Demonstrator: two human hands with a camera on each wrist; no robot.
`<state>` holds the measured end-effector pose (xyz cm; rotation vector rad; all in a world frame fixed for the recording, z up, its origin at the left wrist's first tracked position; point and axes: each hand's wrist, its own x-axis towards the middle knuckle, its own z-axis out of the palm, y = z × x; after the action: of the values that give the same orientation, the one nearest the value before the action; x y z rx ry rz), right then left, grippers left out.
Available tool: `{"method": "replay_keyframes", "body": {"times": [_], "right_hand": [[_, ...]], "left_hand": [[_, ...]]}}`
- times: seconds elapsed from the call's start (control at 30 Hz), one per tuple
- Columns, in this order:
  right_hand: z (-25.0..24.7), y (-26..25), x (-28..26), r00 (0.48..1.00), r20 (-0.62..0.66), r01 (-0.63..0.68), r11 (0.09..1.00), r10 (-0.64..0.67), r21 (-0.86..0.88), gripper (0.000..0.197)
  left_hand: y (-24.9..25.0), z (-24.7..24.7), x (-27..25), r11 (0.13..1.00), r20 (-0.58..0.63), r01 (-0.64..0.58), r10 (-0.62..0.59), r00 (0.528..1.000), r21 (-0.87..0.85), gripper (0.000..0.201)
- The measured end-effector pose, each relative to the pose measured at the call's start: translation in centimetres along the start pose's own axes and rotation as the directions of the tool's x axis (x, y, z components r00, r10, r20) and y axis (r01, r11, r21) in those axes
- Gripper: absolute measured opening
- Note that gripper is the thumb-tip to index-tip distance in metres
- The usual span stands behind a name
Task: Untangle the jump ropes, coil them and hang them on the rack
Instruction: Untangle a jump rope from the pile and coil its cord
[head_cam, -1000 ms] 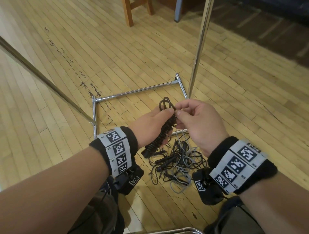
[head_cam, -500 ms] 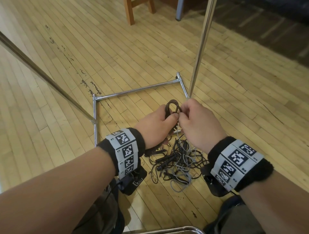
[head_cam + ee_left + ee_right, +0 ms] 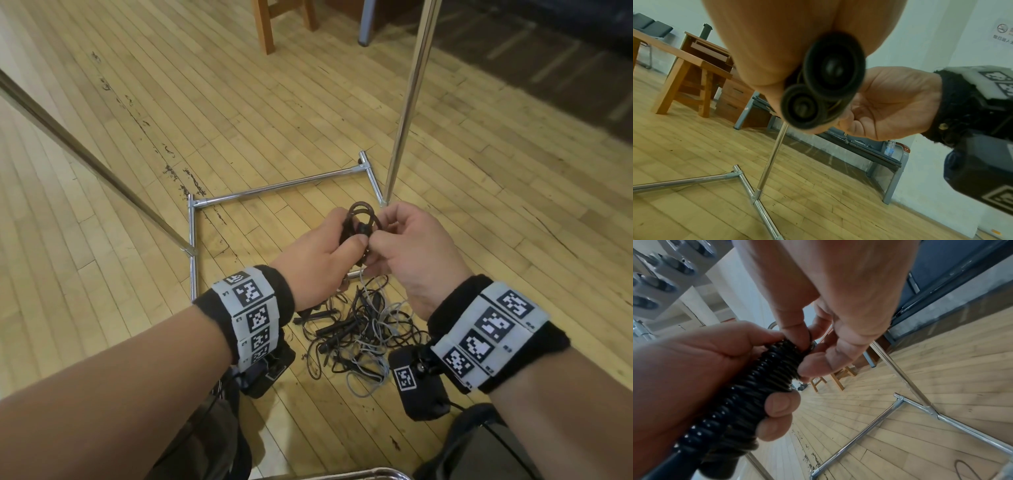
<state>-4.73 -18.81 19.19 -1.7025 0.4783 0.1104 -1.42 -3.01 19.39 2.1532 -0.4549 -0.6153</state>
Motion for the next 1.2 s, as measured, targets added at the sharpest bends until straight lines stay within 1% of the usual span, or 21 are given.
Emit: {"method": "replay_keyframes", "body": {"times": [0.1, 0.17, 0.27, 0.33, 0.43, 0.5, 0.6, 0.67, 0.77, 0.87, 0.97, 1.07, 1.13, 1.2], "right_hand": [[0.0, 0.0, 0.1, 1.000, -0.018, 0.019, 1.000, -0.019, -0.023, 0.014], [-0.1, 0.0, 0.1, 0.999, -0.023, 0.027, 0.998, -0.029, -0.062, 0.014], [-0.2, 0.2, 0.1, 0.998, -0.029, 0.044, 0.992, -0.047, -0.116, 0.013], [-0.4, 0.3, 0.1, 0.998, -0.034, 0.045, 0.991, -0.050, -0.124, 0.015], [-0.6, 0.5, 0.1, 0.999, -0.022, 0.027, 0.997, -0.028, -0.077, 0.020], [-0.7, 0.5, 0.2, 1.000, 0.000, 0.015, 0.999, -0.015, -0.045, 0.021], [-0.6, 0.6, 0.2, 1.000, 0.011, 0.009, 1.000, -0.009, -0.004, 0.020], [-0.5, 0.7, 0.1, 1.000, 0.010, -0.003, 0.999, 0.002, 0.042, 0.021], [-0.5, 0.7, -0.1, 1.000, 0.011, -0.019, 0.995, 0.018, 0.099, 0.023], [-0.5, 0.5, -0.3, 1.000, -0.012, -0.011, 0.995, 0.012, 0.102, 0.024], [-0.6, 0.4, -0.4, 1.000, -0.006, -0.009, 0.997, 0.009, 0.080, 0.022], [-1.0, 0.2, -0.5, 1.000, 0.018, 0.011, 0.997, -0.012, 0.077, 0.020], [-1.3, 0.0, -0.7, 0.998, 0.044, 0.039, 0.995, -0.043, 0.088, 0.019], [-1.5, -0.2, -1.0, 0.996, 0.063, 0.061, 0.993, -0.068, 0.105, 0.022]], "left_hand": [[0.0, 0.0, 0.2, 0.998, -0.012, -0.020, 0.021, 1.000, 0.056, 0.012], [-0.1, -0.3, 0.3, 0.996, 0.003, -0.025, 0.024, 1.000, 0.083, 0.014], [-0.1, -0.6, 0.3, 0.994, 0.027, -0.046, 0.044, 0.999, 0.100, 0.012], [-0.1, -0.6, 0.2, 0.994, 0.034, -0.047, 0.044, 0.998, 0.100, 0.014], [0.0, -0.6, 0.1, 0.995, 0.032, -0.045, 0.042, 0.999, 0.090, 0.013], [0.2, -0.5, 0.1, 0.999, 0.031, 0.001, -0.002, 1.000, 0.036, 0.010], [0.3, -0.3, 0.2, 0.993, 0.031, 0.082, -0.080, 0.996, -0.082, 0.012], [0.2, -0.1, 0.2, 0.996, 0.013, 0.072, -0.071, 0.997, -0.060, 0.011], [0.2, 0.1, 0.3, 0.999, -0.023, 0.032, -0.032, 0.999, 0.027, 0.008], [0.4, 0.2, 0.4, 0.997, -0.032, 0.006, -0.004, 0.999, 0.078, 0.008], [0.6, 0.3, 0.4, 0.997, -0.044, 0.010, -0.007, 0.999, 0.077, 0.010], [0.4, 0.1, 0.6, 0.999, -0.037, 0.043, -0.043, 0.998, -0.007, 0.010], [0.4, -0.1, 0.7, 0.991, -0.019, 0.085, -0.087, 0.996, -0.102, 0.007], [0.3, -0.3, 0.8, 0.967, 0.001, 0.134, -0.137, 0.991, -0.219, 0.009]]}}
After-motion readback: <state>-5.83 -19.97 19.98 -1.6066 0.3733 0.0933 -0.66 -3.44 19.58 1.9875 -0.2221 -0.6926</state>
